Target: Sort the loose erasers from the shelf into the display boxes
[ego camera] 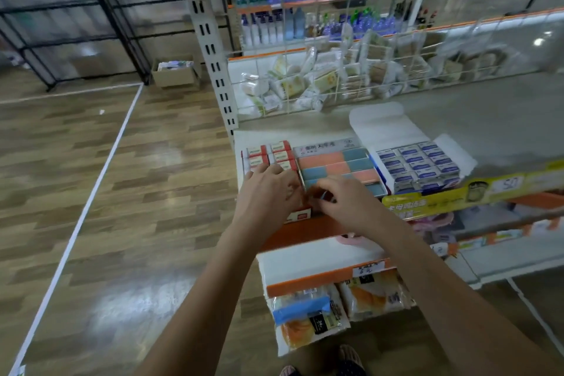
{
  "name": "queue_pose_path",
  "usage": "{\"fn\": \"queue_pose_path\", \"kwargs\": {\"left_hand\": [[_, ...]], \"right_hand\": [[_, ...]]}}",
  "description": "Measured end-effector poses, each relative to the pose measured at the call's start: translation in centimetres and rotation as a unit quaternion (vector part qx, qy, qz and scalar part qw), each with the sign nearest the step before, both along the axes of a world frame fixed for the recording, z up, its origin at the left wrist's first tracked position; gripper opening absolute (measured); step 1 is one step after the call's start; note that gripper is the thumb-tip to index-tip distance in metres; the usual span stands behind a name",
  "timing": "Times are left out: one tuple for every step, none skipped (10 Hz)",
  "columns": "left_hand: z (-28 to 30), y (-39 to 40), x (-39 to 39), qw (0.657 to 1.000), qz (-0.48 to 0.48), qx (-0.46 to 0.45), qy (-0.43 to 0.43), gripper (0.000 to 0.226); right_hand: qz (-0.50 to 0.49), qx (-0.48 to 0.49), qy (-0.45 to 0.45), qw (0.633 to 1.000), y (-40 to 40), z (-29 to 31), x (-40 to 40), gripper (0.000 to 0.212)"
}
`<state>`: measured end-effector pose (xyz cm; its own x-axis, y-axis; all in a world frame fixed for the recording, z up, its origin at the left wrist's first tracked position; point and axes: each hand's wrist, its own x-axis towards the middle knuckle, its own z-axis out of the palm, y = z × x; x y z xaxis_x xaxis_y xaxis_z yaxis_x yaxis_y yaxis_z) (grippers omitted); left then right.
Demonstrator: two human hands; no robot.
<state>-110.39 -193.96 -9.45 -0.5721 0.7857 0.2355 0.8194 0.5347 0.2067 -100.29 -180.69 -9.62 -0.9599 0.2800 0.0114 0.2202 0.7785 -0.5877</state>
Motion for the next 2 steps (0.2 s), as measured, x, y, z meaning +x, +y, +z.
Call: {"fn": "queue_pose_path", "kwargs": {"left_hand": [[0.1, 2.9, 0.3, 1.000, -0.012, -0.016, -0.002, 0.027], [0.4, 5.4, 0.9, 0.999, -0.019, -0.034, -0.015, 0.032]], "right_hand": [[0.017, 0.042, -0.034, 0.998, 1.5, 1.2, 0.8, 0.018], [-0.044, 0.059, 0.017, 0.997, 3.7, 2.4, 1.8, 0.019]]}}
